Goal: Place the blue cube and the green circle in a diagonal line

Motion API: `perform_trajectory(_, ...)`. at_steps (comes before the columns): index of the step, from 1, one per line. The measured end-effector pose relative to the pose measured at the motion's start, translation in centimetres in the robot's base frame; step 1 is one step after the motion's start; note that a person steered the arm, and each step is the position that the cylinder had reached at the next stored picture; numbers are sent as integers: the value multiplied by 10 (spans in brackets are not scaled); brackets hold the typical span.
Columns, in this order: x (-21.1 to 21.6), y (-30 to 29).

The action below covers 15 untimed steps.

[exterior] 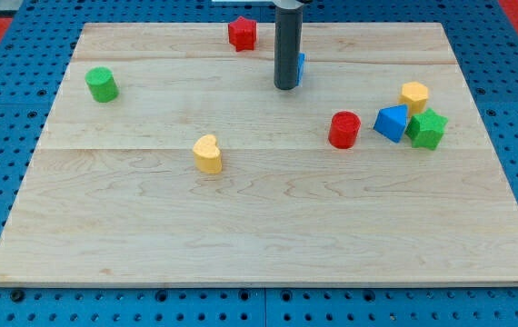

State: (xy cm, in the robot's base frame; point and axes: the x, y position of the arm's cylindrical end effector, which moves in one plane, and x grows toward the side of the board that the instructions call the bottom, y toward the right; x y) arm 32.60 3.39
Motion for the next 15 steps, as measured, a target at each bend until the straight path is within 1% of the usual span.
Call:
perform_trajectory(1, 15, -58)
perform_trajectory(2, 36, -173)
perform_trajectory(3, 11, -267)
perform_trajectory(4, -2, -278)
perform_trajectory(5, 44, -300)
perform_trajectory(6, 51, -336)
perform_trajectory(8, -3, -323)
perform_trajectory(9, -22, -320)
perform_trajectory(10, -41, -277)
perform_trajectory(11, -14, -270)
perform_trajectory(12, -3, -338)
perform_trajectory(13, -35, -338)
perform_trajectory(14, -71, -315)
perform_trajectory(15, -72, -265)
